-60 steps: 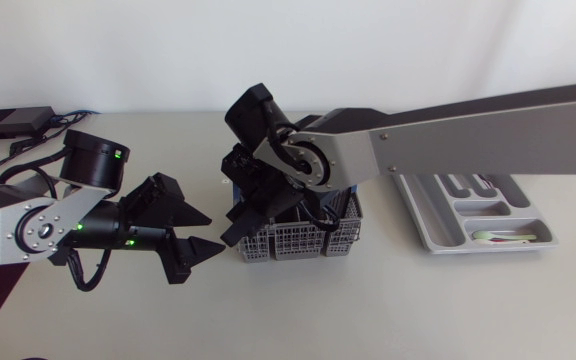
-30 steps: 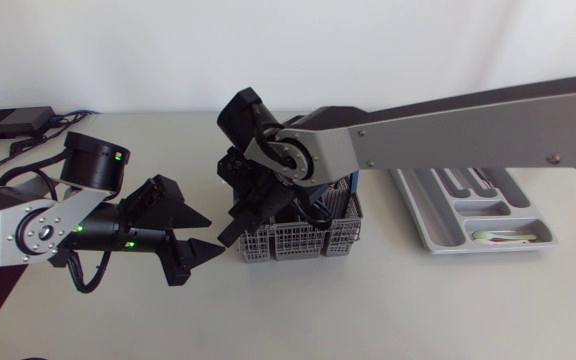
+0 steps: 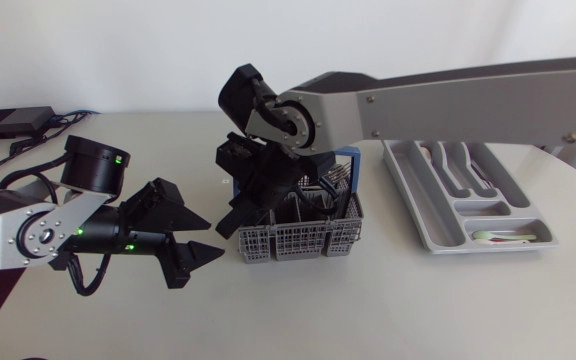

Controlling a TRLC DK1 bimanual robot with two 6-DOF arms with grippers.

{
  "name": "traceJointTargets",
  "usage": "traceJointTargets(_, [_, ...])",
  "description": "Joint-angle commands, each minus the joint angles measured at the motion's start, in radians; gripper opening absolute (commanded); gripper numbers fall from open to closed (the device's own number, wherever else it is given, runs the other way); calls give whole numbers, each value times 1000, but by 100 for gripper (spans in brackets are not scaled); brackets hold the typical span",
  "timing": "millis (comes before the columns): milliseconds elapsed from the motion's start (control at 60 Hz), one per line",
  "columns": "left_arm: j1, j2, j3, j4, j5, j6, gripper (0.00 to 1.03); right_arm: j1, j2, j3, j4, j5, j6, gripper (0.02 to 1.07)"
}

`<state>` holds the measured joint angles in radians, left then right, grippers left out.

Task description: Sort the cutlery from the basket into the organizer compartments.

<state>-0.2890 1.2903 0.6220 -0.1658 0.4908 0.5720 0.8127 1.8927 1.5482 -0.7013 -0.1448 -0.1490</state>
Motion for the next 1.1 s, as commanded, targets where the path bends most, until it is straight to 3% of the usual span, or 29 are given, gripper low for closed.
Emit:
traceJointTargets(0, [8, -2, -30, 5, 11, 0, 76, -18, -29, 50, -35, -27, 16, 8])
traceJointTargets(217, [8, -2, -34, 5, 11, 6, 76, -30, -64, 81, -83, -49, 16, 8])
traceJointTargets(683, [1, 6, -41, 26, 11, 11, 76, -69, -190, 130, -221, -210, 43, 8])
traceJointTargets(1083, [-13, 3, -28, 32, -6, 2, 76, -195, -443, -11, -385, -200, -24, 8])
